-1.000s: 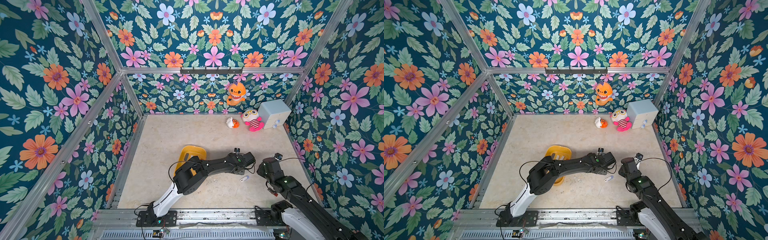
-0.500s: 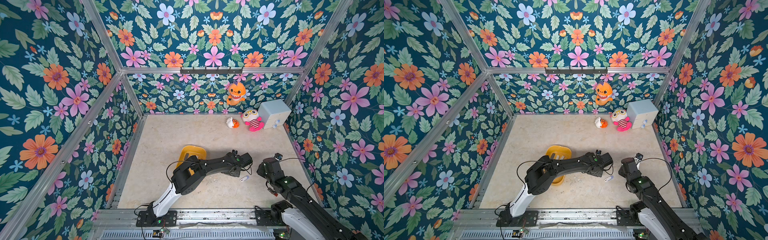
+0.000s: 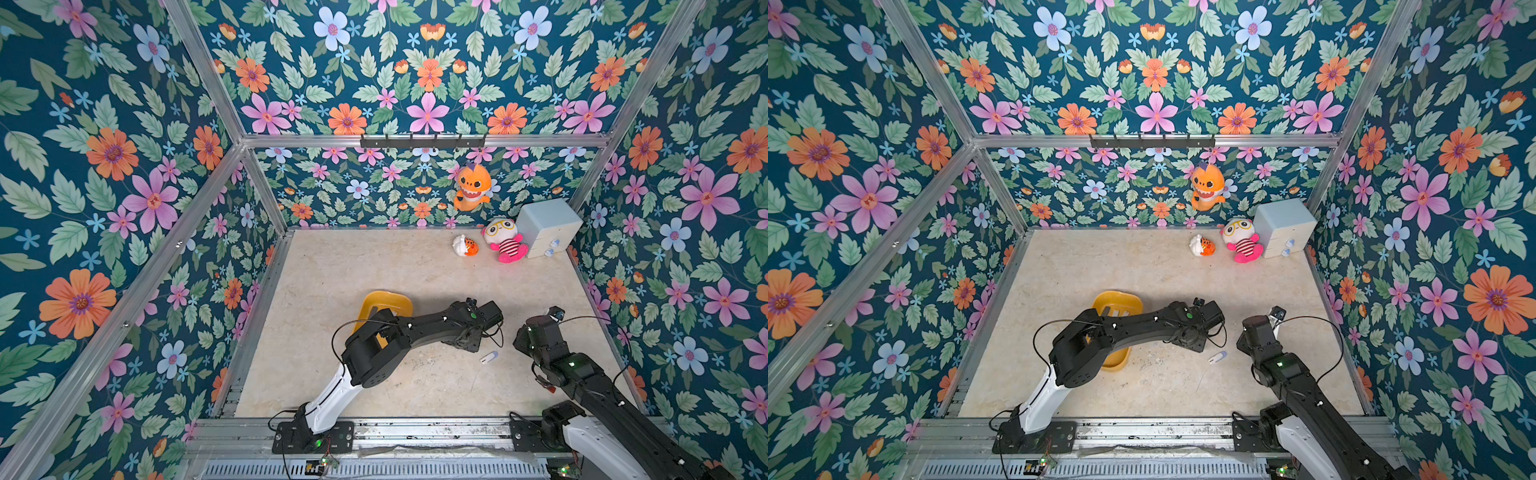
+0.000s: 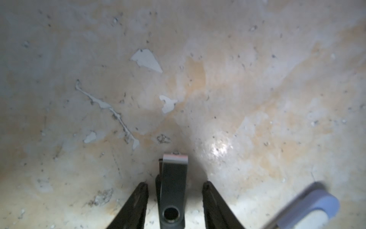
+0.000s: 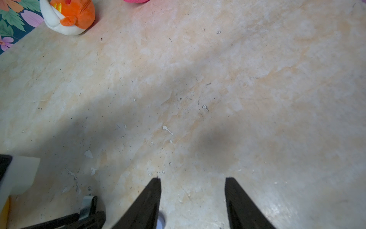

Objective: Put the usb flash drive into the storage box
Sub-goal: Pick up the USB flash from the center of the board, then place the USB flash in the storage box.

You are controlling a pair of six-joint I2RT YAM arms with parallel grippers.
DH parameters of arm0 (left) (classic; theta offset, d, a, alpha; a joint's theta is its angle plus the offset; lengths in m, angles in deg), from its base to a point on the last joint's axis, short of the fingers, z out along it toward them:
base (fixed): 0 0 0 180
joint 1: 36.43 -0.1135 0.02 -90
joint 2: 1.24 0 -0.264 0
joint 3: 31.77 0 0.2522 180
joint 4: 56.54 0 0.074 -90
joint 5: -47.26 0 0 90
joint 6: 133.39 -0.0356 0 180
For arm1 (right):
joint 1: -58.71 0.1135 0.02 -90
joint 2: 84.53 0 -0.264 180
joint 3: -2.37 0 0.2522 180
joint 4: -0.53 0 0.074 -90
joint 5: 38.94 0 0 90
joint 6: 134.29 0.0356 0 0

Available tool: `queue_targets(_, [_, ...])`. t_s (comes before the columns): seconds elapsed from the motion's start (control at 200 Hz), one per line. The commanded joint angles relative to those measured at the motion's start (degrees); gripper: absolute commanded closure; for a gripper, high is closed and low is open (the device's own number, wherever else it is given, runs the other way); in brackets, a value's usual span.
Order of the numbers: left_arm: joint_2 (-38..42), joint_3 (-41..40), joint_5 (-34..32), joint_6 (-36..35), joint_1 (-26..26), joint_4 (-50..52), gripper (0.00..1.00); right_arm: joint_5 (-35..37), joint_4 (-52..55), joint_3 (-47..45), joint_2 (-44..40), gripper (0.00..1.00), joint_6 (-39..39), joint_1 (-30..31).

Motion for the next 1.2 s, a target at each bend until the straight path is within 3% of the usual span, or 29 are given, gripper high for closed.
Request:
queue_targets(0.0, [-0.7, 0.2, -0.1, -0.8, -0.9, -0.2, 0.54, 0.3, -0.8, -0.1, -0.2, 0.43, -0.5, 0.0])
queue_targets(0.57, [0.2, -0.3, 1.6, -0.5, -1.7, -0.3, 0.85, 0.4, -0.9, -0.2, -0.2, 0.42, -0.5, 0.0])
queue_targets(0.775, [3.9, 0.8, 0.4, -1.2, -1.7, 0.0, 0.86, 0.2, -1.0, -0.2, -0.2, 0.42, -0.5, 0.0])
queue_targets(1.01, [14.4, -0.9, -5.0, -2.8, -2.2, 5.9, 0.87, 0.3, -1.0, -0.2, -0.2, 0.43, -0.6, 0.0])
queue_targets(1.195, [30.3, -13.6, -8.5, -5.1, -6.5, 9.2, 0.86, 0.6, -0.8, -0.2, -0.1, 0.42, -0.5, 0.1])
